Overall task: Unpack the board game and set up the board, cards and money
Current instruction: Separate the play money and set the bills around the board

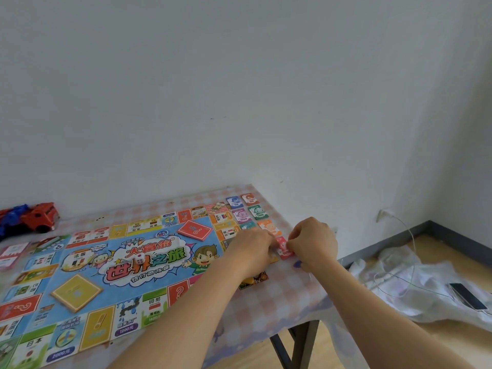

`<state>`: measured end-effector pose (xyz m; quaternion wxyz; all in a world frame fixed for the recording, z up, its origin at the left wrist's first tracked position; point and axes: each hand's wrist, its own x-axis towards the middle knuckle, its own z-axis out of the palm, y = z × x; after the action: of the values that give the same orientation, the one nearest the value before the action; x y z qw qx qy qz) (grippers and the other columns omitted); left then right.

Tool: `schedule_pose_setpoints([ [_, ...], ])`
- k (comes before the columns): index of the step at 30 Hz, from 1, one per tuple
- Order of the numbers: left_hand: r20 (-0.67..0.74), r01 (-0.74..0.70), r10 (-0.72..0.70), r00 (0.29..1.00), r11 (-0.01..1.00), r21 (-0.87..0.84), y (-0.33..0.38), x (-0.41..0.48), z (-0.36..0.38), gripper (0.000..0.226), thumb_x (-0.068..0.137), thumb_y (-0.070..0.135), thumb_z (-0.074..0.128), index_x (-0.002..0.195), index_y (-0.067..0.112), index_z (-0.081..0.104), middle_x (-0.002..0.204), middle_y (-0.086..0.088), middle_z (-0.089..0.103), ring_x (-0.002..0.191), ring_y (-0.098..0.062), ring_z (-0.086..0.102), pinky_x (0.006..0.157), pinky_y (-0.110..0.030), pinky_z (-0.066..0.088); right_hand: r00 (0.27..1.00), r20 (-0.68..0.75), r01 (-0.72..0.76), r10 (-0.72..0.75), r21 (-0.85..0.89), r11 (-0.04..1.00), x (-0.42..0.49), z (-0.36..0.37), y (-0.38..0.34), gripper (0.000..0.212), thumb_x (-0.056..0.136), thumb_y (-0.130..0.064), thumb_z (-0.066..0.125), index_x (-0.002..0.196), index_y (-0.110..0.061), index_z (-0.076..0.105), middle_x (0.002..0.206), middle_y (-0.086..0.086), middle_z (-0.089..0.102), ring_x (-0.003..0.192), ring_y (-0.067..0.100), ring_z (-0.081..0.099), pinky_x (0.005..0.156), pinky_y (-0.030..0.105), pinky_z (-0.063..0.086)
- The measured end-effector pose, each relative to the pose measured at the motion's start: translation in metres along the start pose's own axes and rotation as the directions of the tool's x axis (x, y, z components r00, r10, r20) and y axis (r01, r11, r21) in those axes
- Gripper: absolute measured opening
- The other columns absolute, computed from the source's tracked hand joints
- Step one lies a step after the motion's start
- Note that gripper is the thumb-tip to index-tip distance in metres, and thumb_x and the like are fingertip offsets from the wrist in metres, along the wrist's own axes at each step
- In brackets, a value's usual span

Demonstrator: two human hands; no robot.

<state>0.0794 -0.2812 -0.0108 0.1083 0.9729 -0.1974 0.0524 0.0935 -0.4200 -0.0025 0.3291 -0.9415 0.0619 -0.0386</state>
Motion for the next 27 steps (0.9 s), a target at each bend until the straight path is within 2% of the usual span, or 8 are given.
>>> schedule_pose_setpoints([
  [4,-0.103,0.010,-0.014,0.995,0.999,-0.038,-0.002,-0.004,-0.009,0.038,0.096,0.010,0.040,0.129,0.019,0.058,0.137,0.004,0.053,0.128,-0.016,0.044,0.107,-0.034,0.035,0.995,-0.082,0.046,-0.058,-0.140,0.989,-0.005,-0.006,-0.007,0.020,0.079,-0.011,0.054,0.074,-0.023,0.069,0.060,-0.008,0.060,0.043,0.009,0.055,0.041,0.017,0.032],
  [9,-0.125,0.095,-0.101,0.987,0.994,-0.053,-0.014,-0.020,-0.028,0.038,0.096,0.016,0.047,0.133,0.020,0.053,0.141,0.000,0.049,0.131,-0.019,0.041,0.110,-0.037,0.033,0.978,-0.110,0.158,-0.176,-0.152,0.976,-0.012,0.000,-0.029,0.019,0.078,-0.016,0.054,0.077,-0.024,0.071,0.073,-0.006,0.068,0.067,0.016,0.062,0.053,0.023,0.043],
  [12,-0.191,0.136,-0.147,0.971,0.988,-0.068,-0.029,-0.043,-0.041,0.039,0.094,0.017,0.051,0.132,0.020,0.054,0.140,-0.001,0.050,0.130,-0.019,0.041,0.109,-0.037,0.034,0.959,-0.095,0.253,-0.267,-0.136,0.958,-0.025,0.012,-0.055,0.017,0.082,-0.020,0.055,0.077,-0.025,0.070,0.077,-0.005,0.068,0.072,0.017,0.059,0.056,0.024,0.040],
  [15,-0.253,0.190,-0.207,0.945,0.978,-0.090,-0.048,-0.069,-0.054,0.037,0.093,0.017,0.053,0.129,0.017,0.056,0.137,-0.002,0.052,0.127,-0.020,0.044,0.108,-0.037,0.035,0.927,-0.054,0.365,-0.372,-0.104,0.925,-0.040,0.027,-0.080,0.019,0.082,-0.018,0.056,0.077,-0.025,0.072,0.080,-0.004,0.070,0.071,0.017,0.061,0.057,0.026,0.047],
  [19,-0.313,0.262,-0.282,0.907,0.959,-0.104,-0.078,-0.110,-0.068,0.036,0.091,0.015,0.055,0.127,0.016,0.058,0.132,-0.005,0.056,0.122,-0.023,0.048,0.104,-0.038,0.038,0.876,0.033,0.483,-0.482,-0.074,0.873,-0.063,0.054,-0.110,0.019,0.086,-0.021,0.059,0.095,-0.027,0.074,0.101,-0.004,0.070,0.088,0.018,0.063,0.068,0.027,0.046],
  [22,-0.330,0.324,-0.343,0.880,0.939,-0.113,-0.096,-0.137,-0.073,0.038,0.093,0.017,0.054,0.130,0.017,0.056,0.136,-0.005,0.053,0.126,-0.022,0.045,0.107,-0.037,0.034,0.830,0.079,0.558,-0.553,-0.071,0.827,-0.079,0.078,-0.128,0.020,0.087,-0.025,0.061,0.104,-0.028,0.071,0.116,-0.001,0.067,0.098,0.019,0.061,0.076,0.027,0.046],
  [25,-0.360,0.389,-0.407,0.840,0.913,-0.125,-0.119,-0.166,-0.073,0.038,0.094,0.020,0.053,0.132,0.018,0.054,0.139,-0.001,0.050,0.129,-0.018,0.042,0.110,-0.036,0.031,0.805,0.166,0.587,-0.570,-0.077,0.806,-0.094,0.098,-0.142,0.028,0.089,-0.026,0.060,0.116,-0.029,0.066,0.131,-0.004,0.059,0.111,0.017,0.056,0.086,0.028,0.046],
  [27,-0.375,0.450,-0.472,0.798,0.880,-0.150,-0.135,-0.186,-0.072,0.040,0.094,0.019,0.051,0.134,0.020,0.052,0.141,0.002,0.047,0.131,-0.016,0.040,0.111,-0.035,0.030,0.795,0.216,0.595,-0.568,-0.093,0.798,-0.100,0.108,-0.146,0.035,0.090,-0.025,0.057,0.124,-0.029,0.061,0.137,-0.003,0.053,0.116,0.018,0.054,0.092,0.034,0.049],
])
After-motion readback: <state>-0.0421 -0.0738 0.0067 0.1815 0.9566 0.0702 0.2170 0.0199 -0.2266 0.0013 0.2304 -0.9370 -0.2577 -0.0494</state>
